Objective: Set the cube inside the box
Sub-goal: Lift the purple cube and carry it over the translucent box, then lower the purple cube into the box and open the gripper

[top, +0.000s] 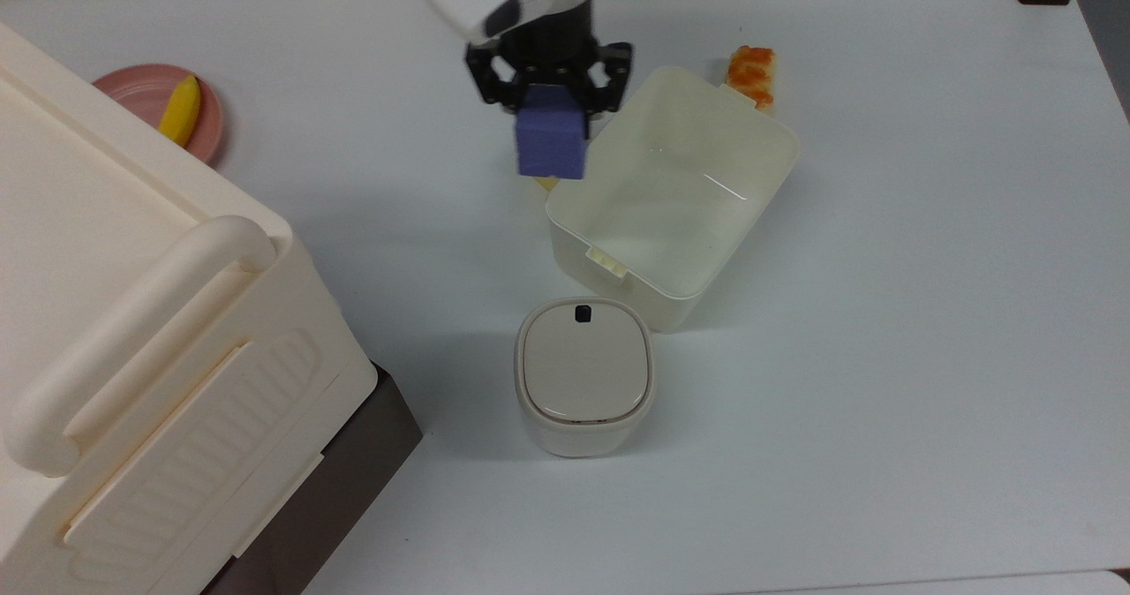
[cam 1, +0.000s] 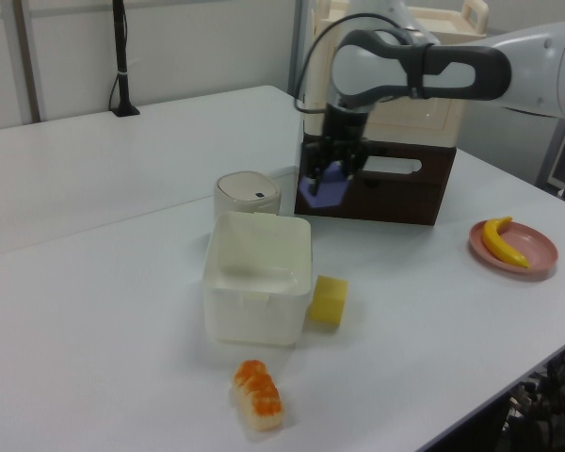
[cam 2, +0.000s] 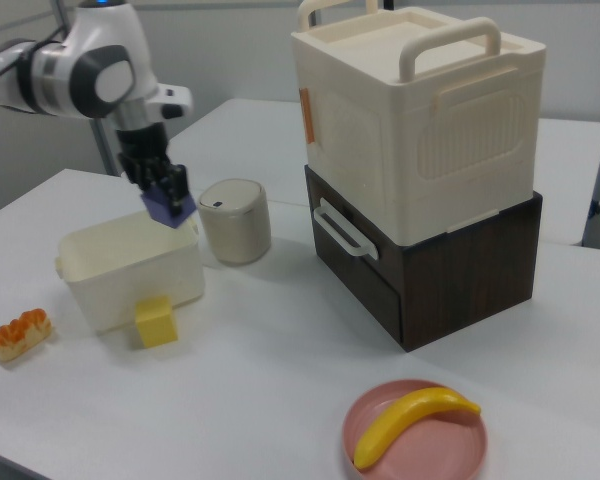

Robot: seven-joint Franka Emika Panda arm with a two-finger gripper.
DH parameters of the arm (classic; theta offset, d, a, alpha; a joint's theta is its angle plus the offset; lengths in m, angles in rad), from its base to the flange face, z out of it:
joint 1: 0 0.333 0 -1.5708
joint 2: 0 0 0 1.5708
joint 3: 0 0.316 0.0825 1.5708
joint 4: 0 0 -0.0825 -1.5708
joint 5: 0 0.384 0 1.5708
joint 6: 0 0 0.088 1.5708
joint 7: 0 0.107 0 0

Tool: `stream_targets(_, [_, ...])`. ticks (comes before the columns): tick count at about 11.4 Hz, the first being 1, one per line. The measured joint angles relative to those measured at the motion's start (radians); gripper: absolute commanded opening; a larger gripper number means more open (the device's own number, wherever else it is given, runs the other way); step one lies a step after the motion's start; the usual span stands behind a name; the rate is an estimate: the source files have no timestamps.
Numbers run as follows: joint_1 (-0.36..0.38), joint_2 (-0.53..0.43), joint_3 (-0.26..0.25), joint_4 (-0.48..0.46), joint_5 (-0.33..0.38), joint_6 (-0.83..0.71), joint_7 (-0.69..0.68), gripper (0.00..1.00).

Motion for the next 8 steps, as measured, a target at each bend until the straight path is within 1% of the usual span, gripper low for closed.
stream_targets(1, [0.047, 0.003, 0.004, 0.007, 0.0, 0.0, 0.049, 0.0])
stream_targets(2, [0.091, 0.01, 0.005, 0.008, 0.0, 0.0, 0.091, 0.03])
stream_targets(4, [0.144, 0.055, 0.005, 0.007, 0.0, 0.0, 0.129, 1.0])
stream_targets(6, [0.153, 0.1, 0.005, 0.008, 0.0, 0.002, 0.133, 1.0])
stream_targets(8, [0.153, 0.105, 0.001, 0.013, 0.0, 0.002, 0.137, 1.0])
